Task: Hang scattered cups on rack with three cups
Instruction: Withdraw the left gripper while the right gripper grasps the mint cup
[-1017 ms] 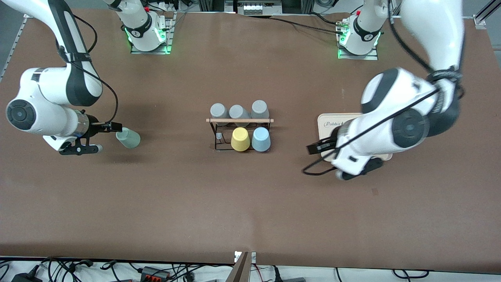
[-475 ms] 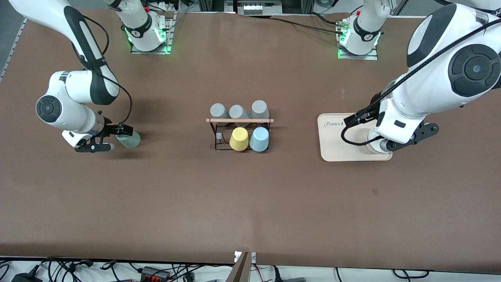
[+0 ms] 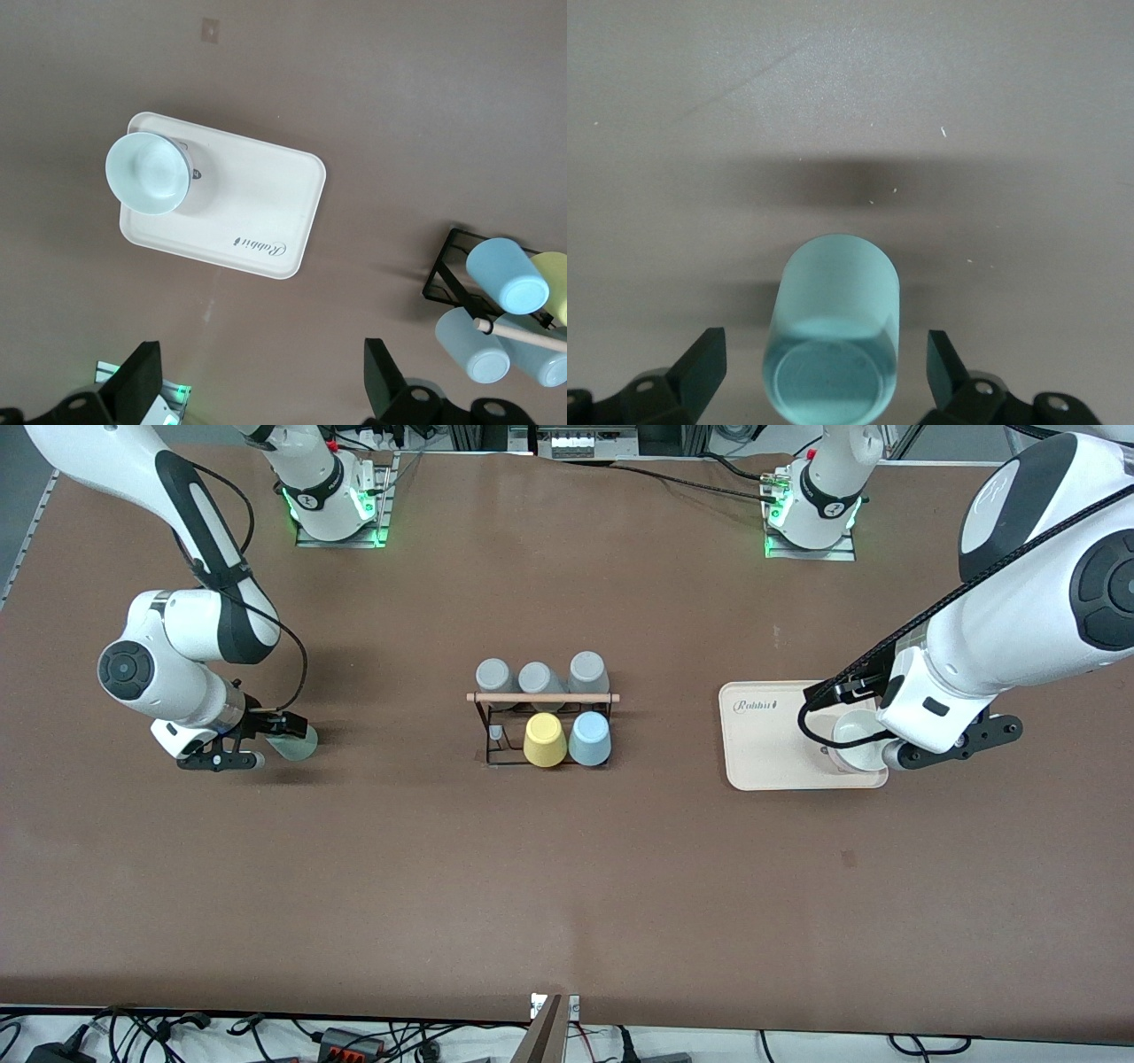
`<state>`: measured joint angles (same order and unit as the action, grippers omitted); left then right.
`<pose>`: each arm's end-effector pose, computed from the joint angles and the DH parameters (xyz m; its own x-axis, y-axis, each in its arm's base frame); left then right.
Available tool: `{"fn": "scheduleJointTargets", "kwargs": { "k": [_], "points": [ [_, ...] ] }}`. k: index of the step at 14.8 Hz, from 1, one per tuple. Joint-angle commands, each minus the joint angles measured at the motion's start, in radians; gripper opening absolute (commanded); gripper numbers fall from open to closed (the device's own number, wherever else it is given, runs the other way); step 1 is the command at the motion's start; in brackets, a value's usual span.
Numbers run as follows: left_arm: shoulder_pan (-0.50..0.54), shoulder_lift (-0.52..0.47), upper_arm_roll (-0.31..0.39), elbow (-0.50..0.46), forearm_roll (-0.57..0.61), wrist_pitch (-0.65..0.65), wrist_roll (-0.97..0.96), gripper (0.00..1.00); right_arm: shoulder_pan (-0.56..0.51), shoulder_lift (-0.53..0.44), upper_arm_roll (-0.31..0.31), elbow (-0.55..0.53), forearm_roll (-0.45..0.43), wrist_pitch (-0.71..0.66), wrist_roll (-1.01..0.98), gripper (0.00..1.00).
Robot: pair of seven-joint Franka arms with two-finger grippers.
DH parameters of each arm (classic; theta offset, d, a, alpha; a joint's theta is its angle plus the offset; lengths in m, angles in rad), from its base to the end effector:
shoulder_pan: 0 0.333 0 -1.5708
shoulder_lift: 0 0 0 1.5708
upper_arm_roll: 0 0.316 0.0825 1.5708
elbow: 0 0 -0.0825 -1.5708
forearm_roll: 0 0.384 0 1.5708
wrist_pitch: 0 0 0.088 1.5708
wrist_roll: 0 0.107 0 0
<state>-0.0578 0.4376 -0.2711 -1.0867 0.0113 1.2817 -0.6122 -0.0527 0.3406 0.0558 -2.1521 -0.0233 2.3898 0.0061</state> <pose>0.6236 -0.1664 0.5670 0.9259 0.2890 -0.2432 0.2866 -0.9569 -0.0458 0.5577 0.0016 0.2320 0.9947 0.0127 -0.1020 0.0124 -0.9999 -0.0039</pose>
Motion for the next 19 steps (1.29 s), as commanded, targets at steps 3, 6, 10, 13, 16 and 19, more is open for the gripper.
{"fn": "scheduleJointTargets", "kwargs": {
  "k": [3, 6, 10, 13, 16, 19],
  "points": [
    [-0.005, -0.158, -0.011, -0.200, 0.029, 0.039, 0.032, 1.00, 0.002, 0.003, 0.001, -0.020, 0.002, 0.014, 0.020, 1.00],
    [0.003, -0.192, -0.002, -0.274, 0.027, 0.112, 0.104, 1.00, 0.002, 0.006, 0.001, -0.020, 0.002, 0.012, 0.020, 1.00],
    [-0.010, -0.247, 0.073, -0.375, 0.007, 0.200, 0.235, 1.00, -0.001, 0.018, 0.001, -0.014, 0.002, 0.000, 0.022, 0.57],
    [-0.005, -0.237, 0.078, -0.319, -0.025, 0.197, 0.221, 1.00, 0.002, 0.008, 0.002, 0.006, 0.002, -0.001, 0.018, 0.28],
    [0.001, -0.231, 0.076, -0.308, -0.025, 0.191, 0.219, 1.00, 0.013, -0.009, 0.006, 0.093, 0.003, -0.104, 0.021, 0.23],
    [0.001, -0.234, 0.073, -0.312, -0.027, 0.189, 0.213, 1.00, 0.083, 0.008, 0.004, 0.315, 0.005, -0.396, 0.095, 0.20]
  ]
}}
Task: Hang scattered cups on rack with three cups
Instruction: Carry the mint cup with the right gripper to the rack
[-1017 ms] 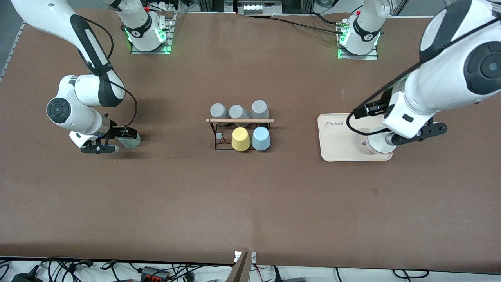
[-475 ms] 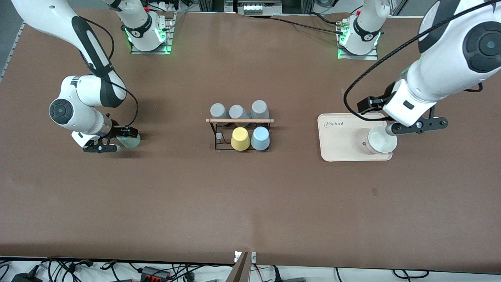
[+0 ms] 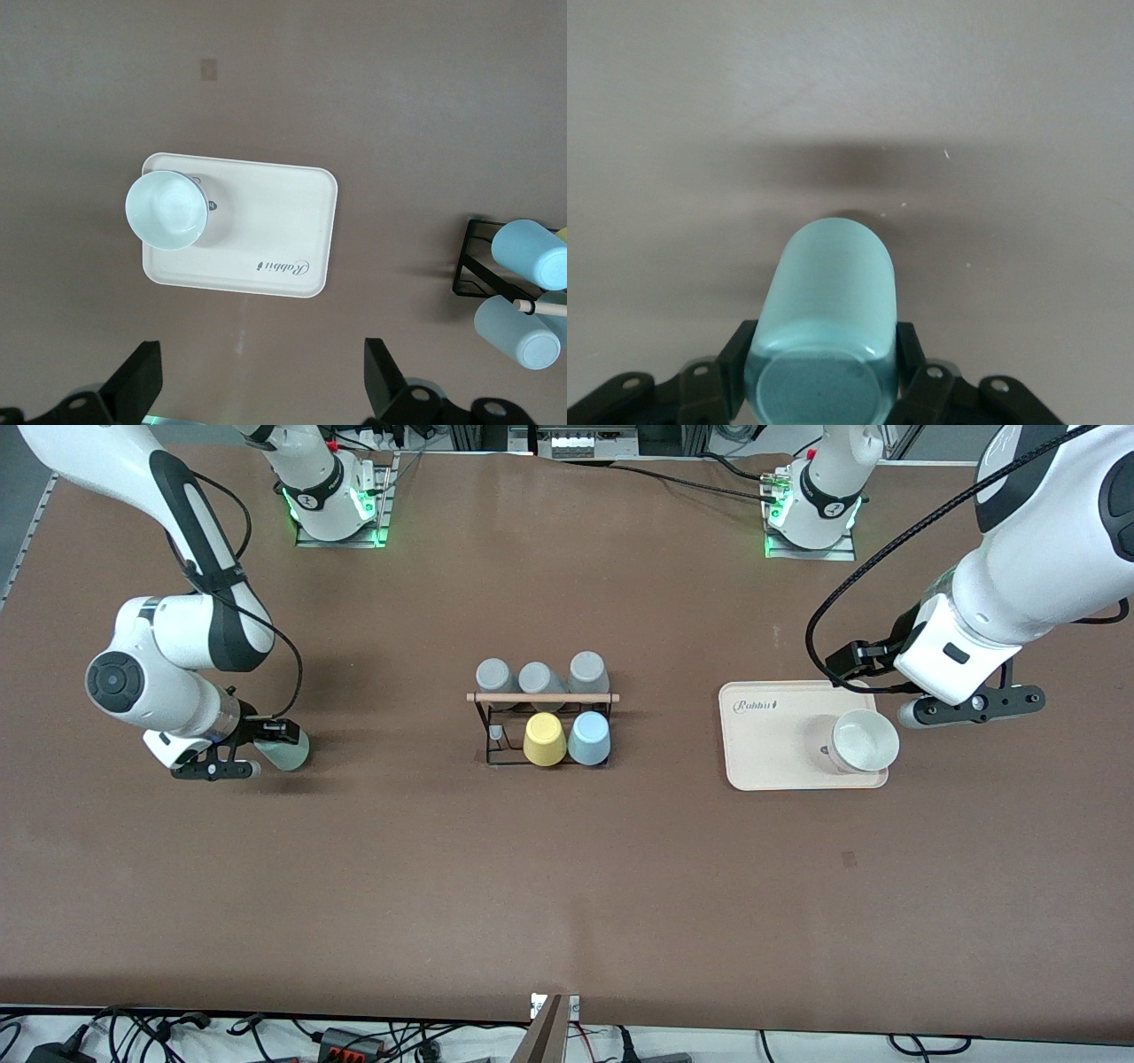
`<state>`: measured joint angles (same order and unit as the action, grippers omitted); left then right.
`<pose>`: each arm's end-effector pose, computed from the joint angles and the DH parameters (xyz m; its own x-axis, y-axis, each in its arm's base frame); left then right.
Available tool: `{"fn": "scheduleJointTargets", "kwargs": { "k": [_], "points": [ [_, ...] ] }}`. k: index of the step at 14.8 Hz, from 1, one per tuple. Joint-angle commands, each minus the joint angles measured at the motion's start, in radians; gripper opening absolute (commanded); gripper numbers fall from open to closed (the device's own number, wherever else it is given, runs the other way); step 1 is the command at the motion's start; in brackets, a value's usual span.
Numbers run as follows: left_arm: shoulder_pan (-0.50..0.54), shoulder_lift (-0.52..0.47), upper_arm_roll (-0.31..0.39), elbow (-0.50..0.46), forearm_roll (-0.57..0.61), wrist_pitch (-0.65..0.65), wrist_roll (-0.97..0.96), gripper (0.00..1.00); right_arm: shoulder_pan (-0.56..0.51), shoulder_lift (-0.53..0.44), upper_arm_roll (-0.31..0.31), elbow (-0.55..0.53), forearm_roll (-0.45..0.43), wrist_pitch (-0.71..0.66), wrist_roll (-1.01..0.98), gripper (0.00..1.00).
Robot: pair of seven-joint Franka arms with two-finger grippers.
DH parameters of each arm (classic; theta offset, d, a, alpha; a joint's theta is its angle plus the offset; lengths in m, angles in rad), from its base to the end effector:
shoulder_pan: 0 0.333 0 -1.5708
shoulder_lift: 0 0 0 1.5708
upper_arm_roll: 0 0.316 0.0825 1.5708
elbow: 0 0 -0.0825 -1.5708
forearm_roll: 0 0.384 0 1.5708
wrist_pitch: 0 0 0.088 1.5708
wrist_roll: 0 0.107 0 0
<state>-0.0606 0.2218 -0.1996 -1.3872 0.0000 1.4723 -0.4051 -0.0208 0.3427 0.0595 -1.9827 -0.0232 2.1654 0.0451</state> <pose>0.5914 -0.1435 0.5753 0.9796 0.1457 -0.1384 0.1454 -0.9893 -0.0119 0.5897 0.0209 0.2806 0.9873 0.0059 -0.1586 0.0066 -1.0000 0.0041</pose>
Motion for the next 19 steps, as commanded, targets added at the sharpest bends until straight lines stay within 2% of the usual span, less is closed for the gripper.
{"fn": "scheduleJointTargets", "kwargs": {
  "k": [1, 6, 9, 15, 19],
  "points": [
    [0.005, -0.021, 0.002, -0.013, -0.014, -0.001, 0.011, 1.00, 0.079, 0.007, 0.000, 0.200, 0.005, -0.223, 0.059, 0.20],
    [0.013, -0.030, -0.004, -0.035, -0.014, 0.034, 0.020, 1.00, 0.220, 0.005, 0.000, 0.338, 0.011, -0.249, 0.076, 0.22],
    [0.015, -0.062, -0.006, -0.093, -0.014, 0.069, 0.020, 1.00, 0.327, 0.010, 0.000, 0.390, 0.049, -0.294, 0.218, 0.22],
    [0.035, -0.073, -0.007, -0.112, -0.038, 0.085, 0.022, 1.00, 0.478, 0.088, 0.000, 0.508, 0.052, -0.280, 0.470, 0.22],
    [0.036, -0.075, -0.007, -0.118, -0.038, 0.085, 0.022, 1.00, 0.528, 0.168, 0.000, 0.588, 0.052, -0.274, 0.548, 0.23]
  ]
}}
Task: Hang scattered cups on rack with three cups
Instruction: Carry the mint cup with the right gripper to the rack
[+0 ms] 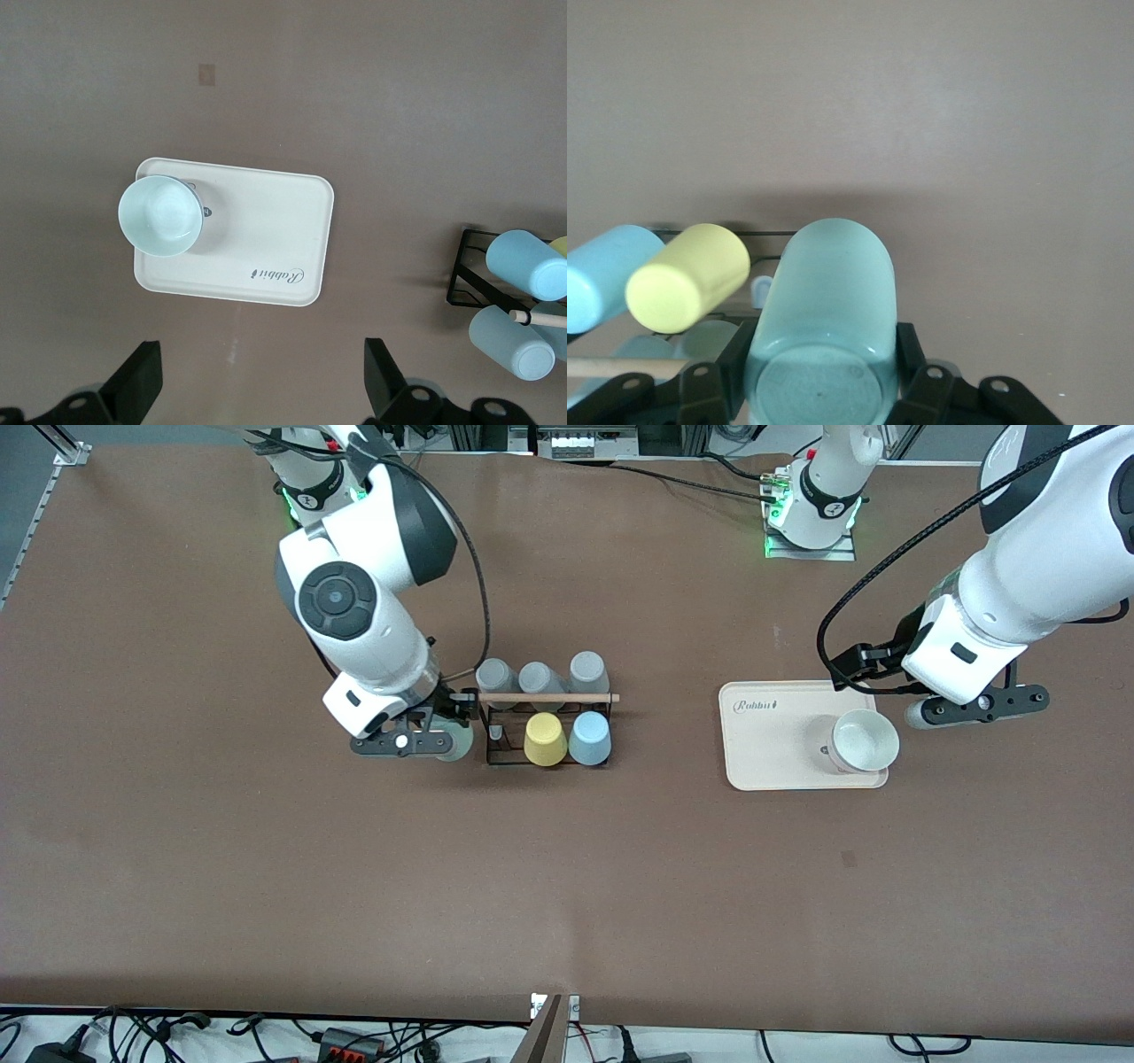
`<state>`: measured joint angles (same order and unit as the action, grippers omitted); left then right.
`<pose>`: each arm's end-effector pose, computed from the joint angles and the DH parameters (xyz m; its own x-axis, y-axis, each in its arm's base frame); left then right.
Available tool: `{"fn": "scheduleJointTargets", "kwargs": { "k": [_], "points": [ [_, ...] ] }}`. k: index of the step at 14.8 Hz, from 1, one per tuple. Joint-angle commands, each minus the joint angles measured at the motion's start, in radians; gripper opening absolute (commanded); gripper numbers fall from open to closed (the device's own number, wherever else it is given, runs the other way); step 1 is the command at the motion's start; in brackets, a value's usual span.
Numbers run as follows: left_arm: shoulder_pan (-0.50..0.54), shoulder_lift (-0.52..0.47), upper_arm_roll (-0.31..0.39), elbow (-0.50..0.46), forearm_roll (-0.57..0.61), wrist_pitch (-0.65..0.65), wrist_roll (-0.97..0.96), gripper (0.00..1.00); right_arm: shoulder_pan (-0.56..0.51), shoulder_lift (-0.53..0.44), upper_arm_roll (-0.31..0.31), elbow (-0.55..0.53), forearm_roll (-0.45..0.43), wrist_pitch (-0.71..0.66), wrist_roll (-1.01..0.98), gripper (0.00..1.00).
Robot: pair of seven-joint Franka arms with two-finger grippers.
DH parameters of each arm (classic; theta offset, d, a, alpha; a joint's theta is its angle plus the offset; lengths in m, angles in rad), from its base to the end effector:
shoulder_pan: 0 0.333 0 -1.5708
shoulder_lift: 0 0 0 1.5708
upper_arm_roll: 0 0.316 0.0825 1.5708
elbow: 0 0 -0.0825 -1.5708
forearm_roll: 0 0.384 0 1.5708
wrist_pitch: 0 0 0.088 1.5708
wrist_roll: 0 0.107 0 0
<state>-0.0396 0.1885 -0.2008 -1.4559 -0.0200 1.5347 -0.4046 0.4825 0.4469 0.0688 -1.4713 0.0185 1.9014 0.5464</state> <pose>0.5888 -0.1354 0.5682 0.9793 0.1634 -0.1197 0.1659 -0.9861 0.0111 0.5876 0.3544 0.4213 0.9992 -0.0071 -0.0382 -0.0084 -0.9995 -0.0319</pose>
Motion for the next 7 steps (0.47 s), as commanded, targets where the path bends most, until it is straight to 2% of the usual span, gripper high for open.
{"fn": "scheduleJointTargets", "kwargs": {
  "k": [1, 7],
  "points": [
    [0.014, -0.041, -0.009, -0.049, -0.018, 0.021, 0.020, 1.00, 0.048, 0.078, -0.011, 0.086, 0.003, -0.010, 0.078, 0.23],
    [0.013, -0.041, -0.009, -0.049, -0.018, 0.016, 0.024, 1.00, 0.067, 0.110, -0.011, 0.097, 0.008, -0.005, 0.093, 0.23]
  ]
}}
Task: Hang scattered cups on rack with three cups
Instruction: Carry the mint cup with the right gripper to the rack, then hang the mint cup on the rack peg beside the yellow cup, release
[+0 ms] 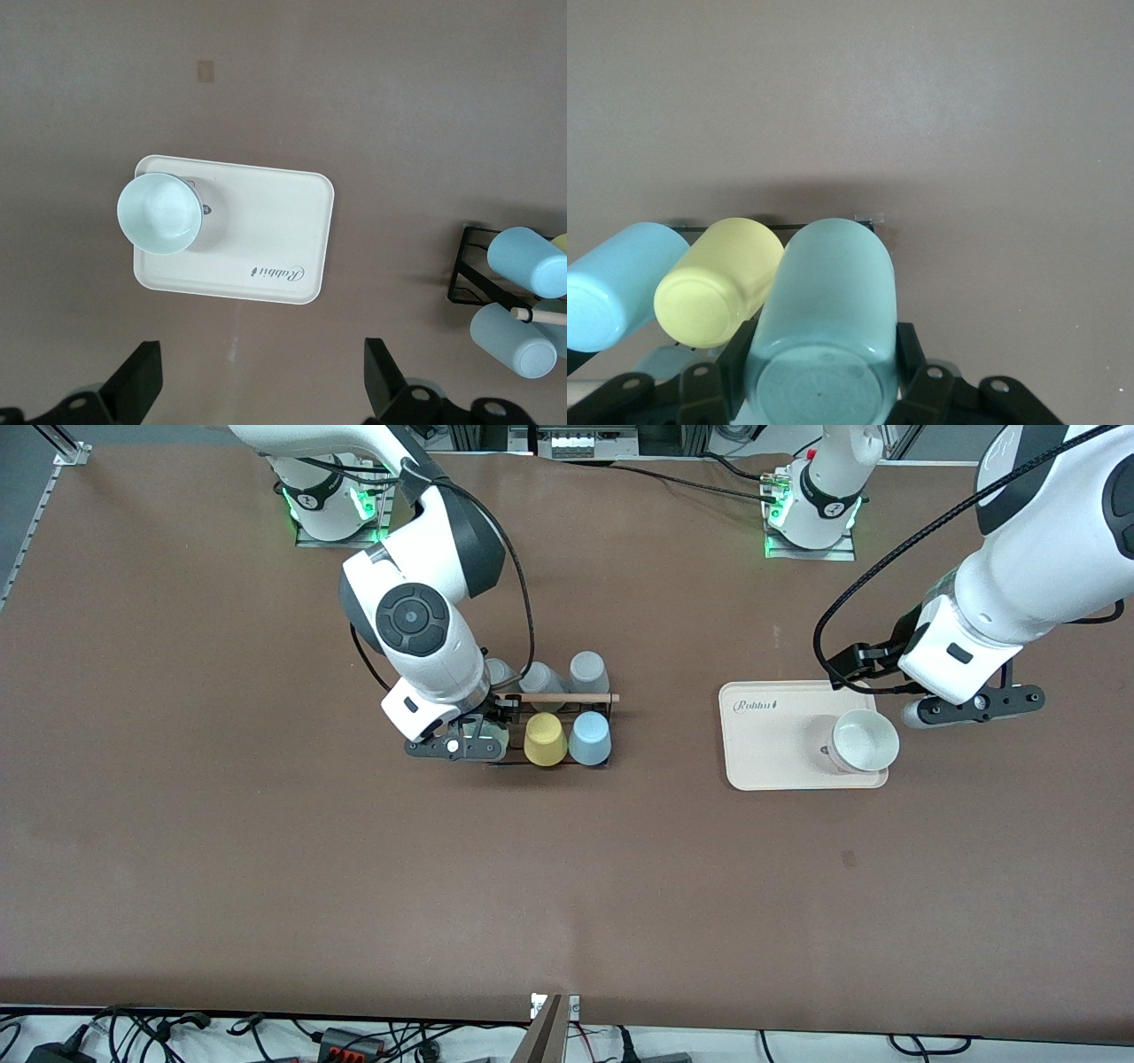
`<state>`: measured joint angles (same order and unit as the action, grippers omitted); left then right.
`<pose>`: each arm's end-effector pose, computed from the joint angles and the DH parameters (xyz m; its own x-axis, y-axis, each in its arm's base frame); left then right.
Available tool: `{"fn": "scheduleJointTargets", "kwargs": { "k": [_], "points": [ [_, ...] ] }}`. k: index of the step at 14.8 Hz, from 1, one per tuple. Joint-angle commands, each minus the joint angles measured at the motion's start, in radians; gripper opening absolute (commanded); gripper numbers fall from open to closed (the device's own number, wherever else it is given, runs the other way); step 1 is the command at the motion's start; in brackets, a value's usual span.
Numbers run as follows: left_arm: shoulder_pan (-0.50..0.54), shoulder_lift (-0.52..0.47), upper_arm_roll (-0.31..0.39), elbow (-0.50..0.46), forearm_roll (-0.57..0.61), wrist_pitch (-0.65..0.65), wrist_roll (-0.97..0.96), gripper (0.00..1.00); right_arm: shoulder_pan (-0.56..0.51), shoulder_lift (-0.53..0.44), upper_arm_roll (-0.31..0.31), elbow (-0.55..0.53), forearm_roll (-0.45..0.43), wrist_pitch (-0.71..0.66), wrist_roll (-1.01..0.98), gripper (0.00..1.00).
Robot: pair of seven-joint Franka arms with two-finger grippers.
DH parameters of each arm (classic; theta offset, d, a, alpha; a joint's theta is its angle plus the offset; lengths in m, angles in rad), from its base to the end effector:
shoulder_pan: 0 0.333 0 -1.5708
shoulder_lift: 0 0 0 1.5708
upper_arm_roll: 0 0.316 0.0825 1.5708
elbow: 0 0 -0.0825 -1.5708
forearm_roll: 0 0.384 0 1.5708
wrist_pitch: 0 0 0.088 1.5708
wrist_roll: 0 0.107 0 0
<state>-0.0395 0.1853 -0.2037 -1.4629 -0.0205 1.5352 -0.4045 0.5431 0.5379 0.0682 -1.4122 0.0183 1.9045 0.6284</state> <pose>0.5873 -0.1369 0.5669 0.9794 0.1605 -0.1228 0.1629 -0.9866 0.0102 0.5798 0.3975 0.3864 0.9973 -0.0317 -0.0668 -0.0328 -0.9993 -0.0157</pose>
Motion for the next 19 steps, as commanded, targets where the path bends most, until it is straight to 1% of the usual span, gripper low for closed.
{"fn": "scheduleJointTargets", "kwargs": {
  "k": [1, 6, 11, 15, 19],
  "points": [
    [0.013, -0.038, -0.006, -0.042, -0.018, 0.014, 0.030, 1.00, 0.006, 0.022, -0.010, 0.036, 0.008, -0.007, 0.010, 0.23],
    [0.015, -0.038, -0.003, -0.040, -0.018, 0.008, 0.073, 1.00, 0.026, 0.046, -0.008, 0.036, 0.011, -0.001, 0.046, 0.23],
    [0.015, -0.038, -0.003, -0.040, -0.018, 0.008, 0.073, 1.00, 0.026, 0.080, -0.008, 0.036, 0.011, 0.011, 0.048, 0.23],
    [0.015, -0.038, -0.003, -0.042, -0.018, 0.006, 0.073, 1.00, 0.028, 0.103, -0.007, 0.036, 0.015, 0.057, 0.048, 0.23],
    [0.015, -0.038, -0.003, -0.040, -0.018, 0.006, 0.073, 1.00, 0.028, 0.117, -0.008, 0.035, 0.037, 0.064, 0.051, 0.23]
  ]
}}
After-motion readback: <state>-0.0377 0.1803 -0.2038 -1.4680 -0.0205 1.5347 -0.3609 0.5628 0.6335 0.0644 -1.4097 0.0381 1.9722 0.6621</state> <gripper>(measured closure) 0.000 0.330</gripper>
